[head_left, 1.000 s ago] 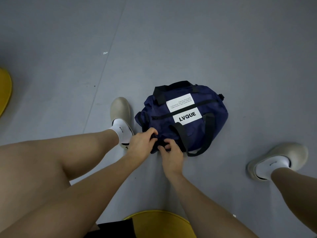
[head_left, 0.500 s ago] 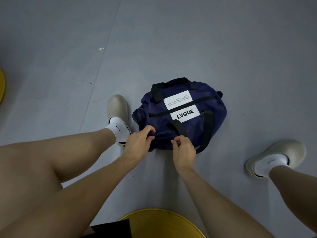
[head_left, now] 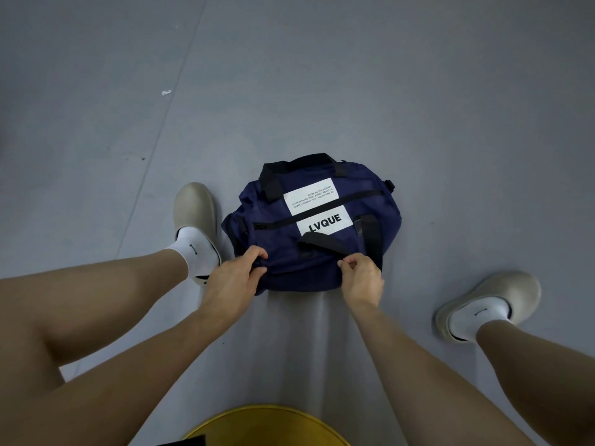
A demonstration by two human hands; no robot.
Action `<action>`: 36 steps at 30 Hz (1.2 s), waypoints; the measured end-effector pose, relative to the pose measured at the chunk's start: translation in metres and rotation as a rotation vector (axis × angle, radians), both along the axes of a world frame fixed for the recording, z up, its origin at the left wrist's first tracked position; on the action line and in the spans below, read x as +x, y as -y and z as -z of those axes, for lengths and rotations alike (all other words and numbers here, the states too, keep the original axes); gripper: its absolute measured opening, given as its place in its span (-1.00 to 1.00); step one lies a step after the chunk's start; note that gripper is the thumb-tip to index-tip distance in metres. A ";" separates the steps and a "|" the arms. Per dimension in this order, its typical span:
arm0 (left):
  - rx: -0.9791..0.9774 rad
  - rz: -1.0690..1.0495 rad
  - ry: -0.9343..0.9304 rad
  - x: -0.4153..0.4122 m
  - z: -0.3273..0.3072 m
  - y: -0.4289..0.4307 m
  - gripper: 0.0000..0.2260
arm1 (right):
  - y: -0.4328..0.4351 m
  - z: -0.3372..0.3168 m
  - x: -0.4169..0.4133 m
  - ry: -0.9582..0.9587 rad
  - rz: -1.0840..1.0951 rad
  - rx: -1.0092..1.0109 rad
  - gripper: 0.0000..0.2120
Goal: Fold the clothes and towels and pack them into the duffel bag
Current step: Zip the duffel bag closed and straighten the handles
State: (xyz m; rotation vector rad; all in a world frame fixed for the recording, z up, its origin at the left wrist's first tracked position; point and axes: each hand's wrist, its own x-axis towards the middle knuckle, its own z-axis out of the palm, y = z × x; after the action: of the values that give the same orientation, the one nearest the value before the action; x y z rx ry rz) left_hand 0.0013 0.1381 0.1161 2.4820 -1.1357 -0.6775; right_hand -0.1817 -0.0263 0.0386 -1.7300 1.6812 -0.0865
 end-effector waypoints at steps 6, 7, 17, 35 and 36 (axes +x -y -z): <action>0.064 0.031 -0.023 -0.008 0.001 0.000 -0.73 | 0.019 -0.002 -0.004 -0.115 -0.205 0.189 -0.82; 0.131 0.062 -0.008 -0.008 0.000 0.001 -0.66 | 0.029 -0.005 -0.003 -0.143 -0.299 0.238 -0.79; 0.378 -0.149 -0.804 -0.031 -0.011 0.042 -0.32 | 0.151 -0.027 0.010 -0.060 -0.445 -0.225 -0.84; 0.051 -0.462 -0.623 0.021 0.051 0.088 -0.62 | 0.157 -0.003 -0.006 -0.026 -0.099 0.122 -0.69; 0.039 -0.443 -0.566 0.031 0.052 0.096 -0.65 | 0.143 -0.002 -0.013 -0.006 -0.071 0.152 -0.70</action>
State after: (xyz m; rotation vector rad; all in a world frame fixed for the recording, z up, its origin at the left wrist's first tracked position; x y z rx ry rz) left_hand 0.0319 0.0422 0.0645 2.2271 -0.3560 -1.1573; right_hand -0.1944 -0.1694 0.0405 -1.6751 1.5859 0.0772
